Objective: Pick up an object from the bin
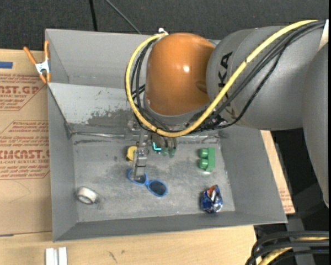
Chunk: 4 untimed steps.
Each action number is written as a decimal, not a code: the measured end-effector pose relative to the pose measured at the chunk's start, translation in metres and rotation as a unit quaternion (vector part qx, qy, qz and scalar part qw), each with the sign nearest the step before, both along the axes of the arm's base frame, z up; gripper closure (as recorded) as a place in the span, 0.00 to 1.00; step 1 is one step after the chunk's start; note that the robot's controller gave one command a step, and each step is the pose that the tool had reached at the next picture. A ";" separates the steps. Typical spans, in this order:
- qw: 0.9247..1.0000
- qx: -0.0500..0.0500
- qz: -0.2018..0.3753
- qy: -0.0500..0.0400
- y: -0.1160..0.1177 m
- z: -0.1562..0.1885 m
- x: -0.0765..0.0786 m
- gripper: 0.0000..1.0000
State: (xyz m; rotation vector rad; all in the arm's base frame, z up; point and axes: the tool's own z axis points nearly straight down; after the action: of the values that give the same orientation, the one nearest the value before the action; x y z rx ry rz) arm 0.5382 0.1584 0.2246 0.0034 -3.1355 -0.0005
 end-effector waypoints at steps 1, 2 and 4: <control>0.995 0.000 0.104 0.000 -0.059 -0.104 0.002 0.00; 0.997 0.002 0.072 -0.006 -0.076 -0.156 0.026 0.00; 0.997 0.001 0.073 -0.003 -0.076 -0.154 0.024 0.00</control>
Offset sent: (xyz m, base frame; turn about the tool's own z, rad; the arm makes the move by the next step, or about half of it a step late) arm 0.0032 -0.0574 -0.0996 -0.2089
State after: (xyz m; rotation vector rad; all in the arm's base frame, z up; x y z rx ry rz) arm 0.5623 0.0824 0.0702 0.2336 -3.1329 -0.0031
